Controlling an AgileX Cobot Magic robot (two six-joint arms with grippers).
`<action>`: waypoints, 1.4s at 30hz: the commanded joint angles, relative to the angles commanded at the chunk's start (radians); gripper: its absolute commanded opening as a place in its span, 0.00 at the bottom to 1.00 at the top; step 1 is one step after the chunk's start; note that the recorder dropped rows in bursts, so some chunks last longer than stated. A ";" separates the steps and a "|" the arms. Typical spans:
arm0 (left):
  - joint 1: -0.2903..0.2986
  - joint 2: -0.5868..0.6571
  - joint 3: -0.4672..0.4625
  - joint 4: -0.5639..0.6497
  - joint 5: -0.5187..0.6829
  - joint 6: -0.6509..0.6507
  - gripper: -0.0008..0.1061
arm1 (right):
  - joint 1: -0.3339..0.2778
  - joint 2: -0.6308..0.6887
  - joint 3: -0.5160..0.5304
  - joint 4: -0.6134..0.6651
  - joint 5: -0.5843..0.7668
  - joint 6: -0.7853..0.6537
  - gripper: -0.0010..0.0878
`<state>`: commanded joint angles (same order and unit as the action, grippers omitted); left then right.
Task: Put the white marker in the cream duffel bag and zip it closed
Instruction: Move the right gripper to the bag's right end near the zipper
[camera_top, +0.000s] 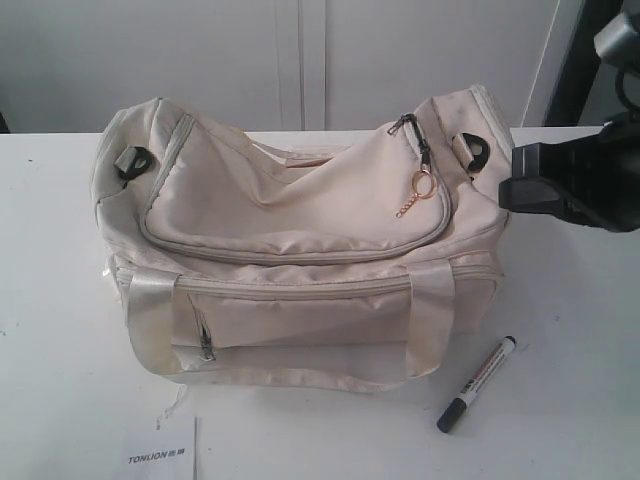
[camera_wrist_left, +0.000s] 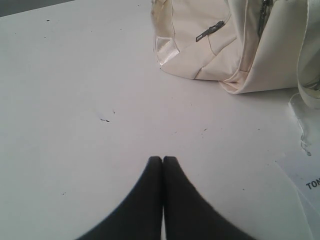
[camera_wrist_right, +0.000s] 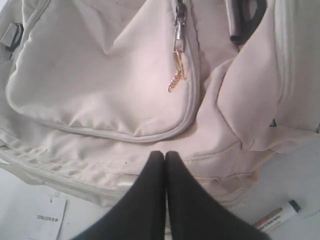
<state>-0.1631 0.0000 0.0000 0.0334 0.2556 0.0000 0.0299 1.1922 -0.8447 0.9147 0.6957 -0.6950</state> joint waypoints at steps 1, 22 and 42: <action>0.000 0.000 0.000 0.000 0.000 0.000 0.01 | 0.001 0.016 -0.027 0.000 0.002 0.000 0.01; 0.000 0.000 0.000 0.000 0.000 0.000 0.01 | 0.001 0.195 -0.209 -0.009 -0.028 -0.008 0.01; 0.000 0.000 0.000 0.000 0.000 0.000 0.01 | 0.001 0.261 -0.350 -0.068 -0.029 -0.017 0.01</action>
<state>-0.1631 0.0000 0.0000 0.0334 0.2556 0.0000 0.0305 1.4533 -1.1942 0.8470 0.6665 -0.7122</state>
